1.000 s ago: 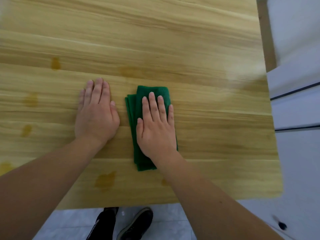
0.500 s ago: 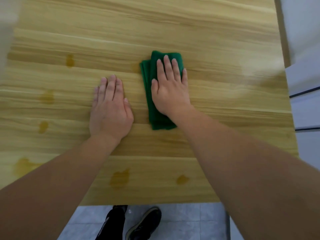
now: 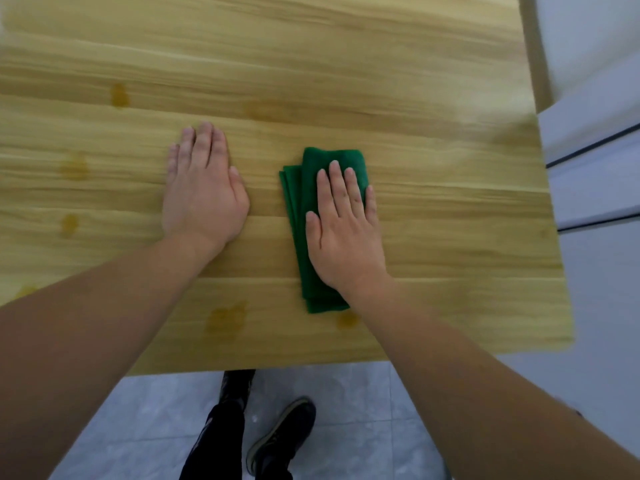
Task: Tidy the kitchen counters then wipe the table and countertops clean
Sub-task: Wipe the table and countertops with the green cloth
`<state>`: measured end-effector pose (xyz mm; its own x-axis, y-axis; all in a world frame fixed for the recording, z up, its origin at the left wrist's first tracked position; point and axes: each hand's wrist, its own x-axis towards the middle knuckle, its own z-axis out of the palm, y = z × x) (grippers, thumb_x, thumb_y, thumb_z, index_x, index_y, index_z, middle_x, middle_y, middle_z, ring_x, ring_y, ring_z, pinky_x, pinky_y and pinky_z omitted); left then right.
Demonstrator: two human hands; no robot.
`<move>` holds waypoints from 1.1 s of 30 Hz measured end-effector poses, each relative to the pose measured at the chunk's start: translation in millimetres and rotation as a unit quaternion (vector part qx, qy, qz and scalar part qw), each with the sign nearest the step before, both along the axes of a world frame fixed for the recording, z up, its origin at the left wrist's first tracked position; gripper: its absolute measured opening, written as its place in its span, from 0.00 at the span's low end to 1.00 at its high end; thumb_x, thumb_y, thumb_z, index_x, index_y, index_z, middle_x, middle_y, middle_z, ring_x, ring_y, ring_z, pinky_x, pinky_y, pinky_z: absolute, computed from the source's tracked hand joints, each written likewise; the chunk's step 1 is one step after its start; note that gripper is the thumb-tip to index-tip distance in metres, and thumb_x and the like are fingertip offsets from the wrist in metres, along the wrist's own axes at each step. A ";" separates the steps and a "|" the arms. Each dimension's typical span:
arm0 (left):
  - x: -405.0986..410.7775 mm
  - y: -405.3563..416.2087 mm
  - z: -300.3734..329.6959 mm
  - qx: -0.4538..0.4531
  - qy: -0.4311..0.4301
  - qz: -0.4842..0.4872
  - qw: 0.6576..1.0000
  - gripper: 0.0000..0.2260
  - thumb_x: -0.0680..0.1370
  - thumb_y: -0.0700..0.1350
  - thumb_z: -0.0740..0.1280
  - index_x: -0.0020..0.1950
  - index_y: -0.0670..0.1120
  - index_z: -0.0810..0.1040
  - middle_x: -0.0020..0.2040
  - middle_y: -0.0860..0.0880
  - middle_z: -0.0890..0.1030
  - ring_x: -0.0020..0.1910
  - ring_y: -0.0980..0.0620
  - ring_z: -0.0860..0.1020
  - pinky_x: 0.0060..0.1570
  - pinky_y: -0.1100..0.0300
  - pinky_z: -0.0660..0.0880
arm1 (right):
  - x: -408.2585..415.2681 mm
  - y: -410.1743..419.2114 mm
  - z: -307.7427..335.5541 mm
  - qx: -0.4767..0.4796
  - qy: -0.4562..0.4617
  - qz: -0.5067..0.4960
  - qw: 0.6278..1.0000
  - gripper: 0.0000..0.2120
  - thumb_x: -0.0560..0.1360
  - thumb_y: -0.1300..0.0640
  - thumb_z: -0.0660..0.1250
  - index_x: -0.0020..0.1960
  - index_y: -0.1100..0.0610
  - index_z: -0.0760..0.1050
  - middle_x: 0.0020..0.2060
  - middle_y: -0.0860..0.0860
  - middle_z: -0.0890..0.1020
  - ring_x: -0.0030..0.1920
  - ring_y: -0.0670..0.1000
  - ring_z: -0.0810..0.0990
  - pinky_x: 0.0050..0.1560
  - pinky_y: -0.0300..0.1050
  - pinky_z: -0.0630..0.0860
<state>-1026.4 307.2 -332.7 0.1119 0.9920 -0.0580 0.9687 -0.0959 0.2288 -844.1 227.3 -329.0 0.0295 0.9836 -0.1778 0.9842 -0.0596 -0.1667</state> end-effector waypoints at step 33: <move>-1.2 0.3 -1.9 0.001 -0.004 -0.002 1.000 0.26 0.83 0.48 0.49 0.80 0.41 0.54 0.80 0.44 0.54 0.79 0.45 0.49 0.78 0.49 0.46 | 13.3 35.1 -0.1 0.001 -0.020 -0.080 0.997 0.28 0.82 0.46 0.39 0.79 0.57 0.40 0.78 0.52 0.41 0.77 0.52 0.37 0.76 0.56 0.40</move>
<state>-1027.6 307.5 -334.6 0.1165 0.9917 -0.0550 0.9664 -0.1004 0.2367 -830.8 262.4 -329.2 0.1935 0.9659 -0.1719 0.9678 -0.2166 -0.1279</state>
